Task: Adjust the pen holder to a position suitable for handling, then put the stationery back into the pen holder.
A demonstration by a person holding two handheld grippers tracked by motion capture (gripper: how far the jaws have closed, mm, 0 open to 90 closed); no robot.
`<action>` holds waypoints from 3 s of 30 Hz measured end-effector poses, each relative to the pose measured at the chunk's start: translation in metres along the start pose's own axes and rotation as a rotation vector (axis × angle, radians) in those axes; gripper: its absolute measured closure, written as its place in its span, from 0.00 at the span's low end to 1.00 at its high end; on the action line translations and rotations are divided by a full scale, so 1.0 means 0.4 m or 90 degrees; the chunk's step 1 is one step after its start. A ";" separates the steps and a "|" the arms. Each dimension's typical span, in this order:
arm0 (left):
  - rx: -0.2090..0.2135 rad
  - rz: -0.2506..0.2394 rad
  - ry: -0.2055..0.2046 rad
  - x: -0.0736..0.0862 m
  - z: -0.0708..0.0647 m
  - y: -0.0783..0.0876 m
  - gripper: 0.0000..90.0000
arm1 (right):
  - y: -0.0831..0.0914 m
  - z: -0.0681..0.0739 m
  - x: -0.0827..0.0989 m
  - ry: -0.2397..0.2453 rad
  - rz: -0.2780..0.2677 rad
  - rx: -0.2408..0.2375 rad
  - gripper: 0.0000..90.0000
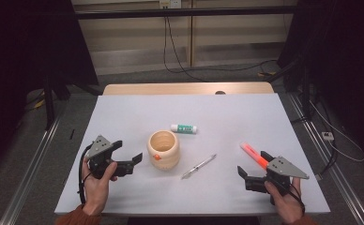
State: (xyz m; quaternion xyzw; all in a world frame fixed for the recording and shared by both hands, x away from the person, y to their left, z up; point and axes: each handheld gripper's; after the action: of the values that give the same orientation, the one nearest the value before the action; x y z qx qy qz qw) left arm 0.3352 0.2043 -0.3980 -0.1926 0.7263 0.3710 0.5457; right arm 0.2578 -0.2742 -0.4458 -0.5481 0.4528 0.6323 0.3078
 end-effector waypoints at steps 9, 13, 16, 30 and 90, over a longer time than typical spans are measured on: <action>0.015 0.024 -0.034 0.055 -0.022 0.032 0.08 | 0.000 -0.002 0.000 0.000 0.000 0.001 0.03; 0.018 0.022 -0.034 0.069 -0.032 0.040 0.08 | 0.000 -0.003 -0.001 0.000 -0.001 0.003 0.03; 0.030 0.024 -0.044 0.078 -0.033 0.038 0.08 | 0.001 -0.003 -0.001 0.005 0.001 0.004 0.03; 0.040 0.049 -0.030 0.096 -0.030 0.025 0.08 | -0.009 -0.041 -0.033 0.008 0.035 0.013 0.07; 0.056 0.072 -0.045 0.098 -0.041 0.022 0.09 | -0.136 -0.240 -0.078 0.001 0.497 -0.113 0.40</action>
State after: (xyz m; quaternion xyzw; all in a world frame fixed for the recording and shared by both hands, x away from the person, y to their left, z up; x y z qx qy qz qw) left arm 0.3057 0.2024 -0.4296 -0.1138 0.7317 0.3757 0.5572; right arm 0.3524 -0.3364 -0.4271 -0.3596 0.5709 0.7381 -0.0045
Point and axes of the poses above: each handheld gripper's, and its own axes: y roughly backward along the jaws, x roughly out of its underside, z roughly to its left, and after that the axes turned 7 degrees about -z, right-handed
